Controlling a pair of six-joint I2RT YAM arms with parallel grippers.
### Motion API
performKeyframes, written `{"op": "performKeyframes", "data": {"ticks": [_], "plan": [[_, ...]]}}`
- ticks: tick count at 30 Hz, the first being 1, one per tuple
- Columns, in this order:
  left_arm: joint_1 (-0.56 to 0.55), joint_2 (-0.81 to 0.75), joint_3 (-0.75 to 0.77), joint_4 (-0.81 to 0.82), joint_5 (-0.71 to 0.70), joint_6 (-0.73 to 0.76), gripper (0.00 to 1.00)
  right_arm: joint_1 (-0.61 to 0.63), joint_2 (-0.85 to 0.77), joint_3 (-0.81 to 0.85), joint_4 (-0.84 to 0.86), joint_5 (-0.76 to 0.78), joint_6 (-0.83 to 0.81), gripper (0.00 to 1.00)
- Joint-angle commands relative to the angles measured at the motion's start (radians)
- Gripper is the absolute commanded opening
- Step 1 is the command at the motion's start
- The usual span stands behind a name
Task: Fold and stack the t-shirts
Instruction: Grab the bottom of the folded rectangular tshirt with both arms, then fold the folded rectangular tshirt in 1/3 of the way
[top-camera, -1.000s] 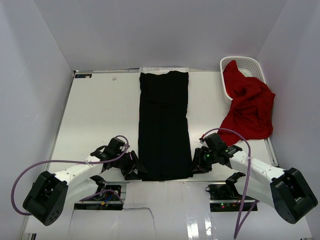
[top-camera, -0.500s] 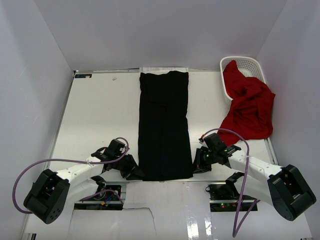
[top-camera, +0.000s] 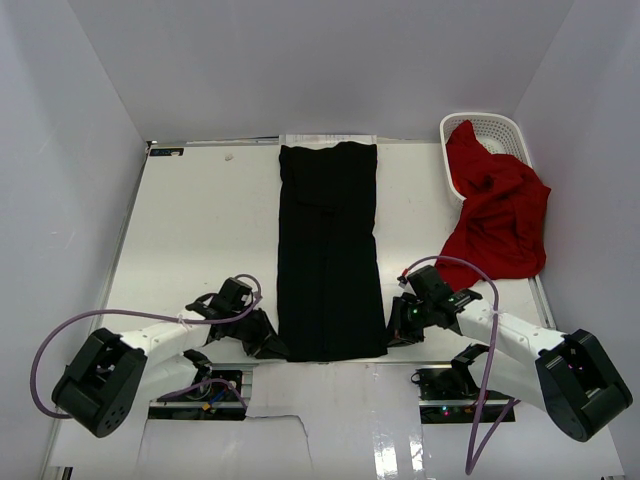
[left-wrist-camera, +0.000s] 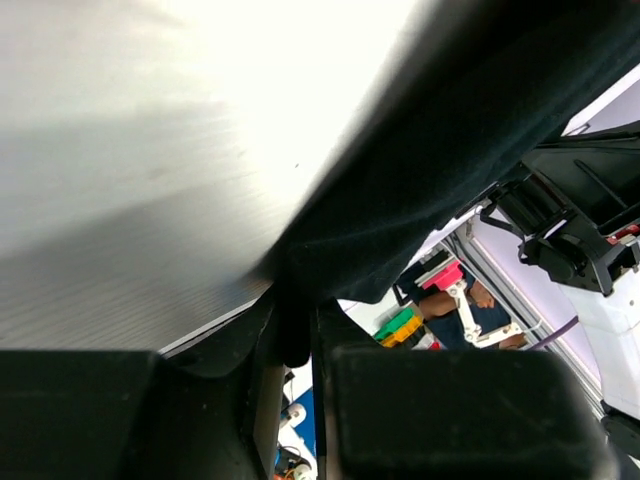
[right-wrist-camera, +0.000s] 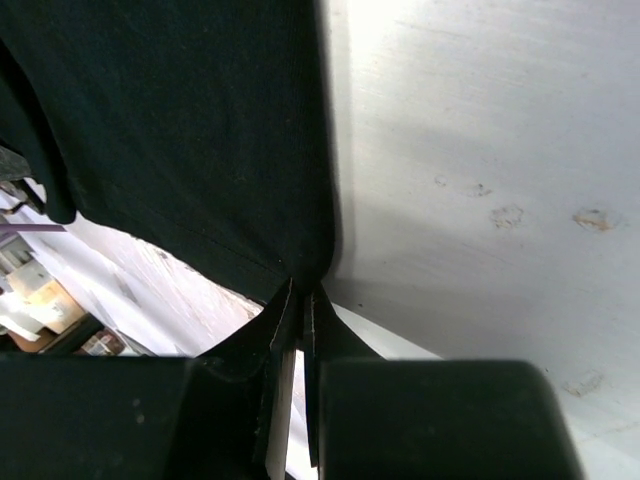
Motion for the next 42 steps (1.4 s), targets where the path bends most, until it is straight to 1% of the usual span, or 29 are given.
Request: {"op": "performKeyframes", "data": {"ticks": [1,3,7,10,11,16,25,28,32,33,36,42], "plan": [[-0.003,0.049,0.032,-0.021,-0.076,0.062,0.24,0.003,0.009,0.052,-0.087,0.022,-0.047,0.08],[-0.003,0.061,0.075,-0.021,-0.057,0.065,0.21,0.003,0.013,0.090,-0.107,0.010,-0.066,0.08],[-0.003,0.069,0.142,-0.051,-0.042,0.074,0.19,0.003,0.012,0.150,-0.149,-0.013,-0.080,0.08],[-0.003,0.070,0.182,-0.068,-0.031,0.077,0.09,0.003,0.013,0.175,-0.161,-0.041,-0.082,0.08],[-0.003,0.072,0.188,-0.073,-0.025,0.077,0.00,0.003,0.015,0.189,-0.165,-0.044,-0.085,0.08],[-0.003,0.078,0.227,-0.097,-0.007,0.073,0.00,0.001,0.030,0.224,-0.175,-0.059,-0.096,0.08],[-0.003,0.081,0.291,-0.145,-0.016,0.062,0.00,-0.022,0.058,0.314,-0.207,-0.065,-0.139,0.08],[-0.002,0.093,0.334,-0.165,-0.029,0.062,0.00,-0.030,0.070,0.359,-0.216,-0.067,-0.152,0.08],[0.004,0.119,0.435,-0.218,-0.062,0.082,0.00,-0.043,0.093,0.422,-0.248,-0.068,-0.175,0.08],[0.012,0.132,0.481,-0.244,-0.068,0.095,0.00,-0.053,0.104,0.436,-0.253,-0.068,-0.182,0.08],[0.044,0.155,0.553,-0.277,-0.080,0.121,0.00,-0.071,0.128,0.492,-0.280,-0.067,-0.212,0.08],[0.148,0.208,0.635,-0.307,-0.062,0.194,0.00,-0.135,0.197,0.589,-0.304,-0.071,-0.275,0.08]]}}
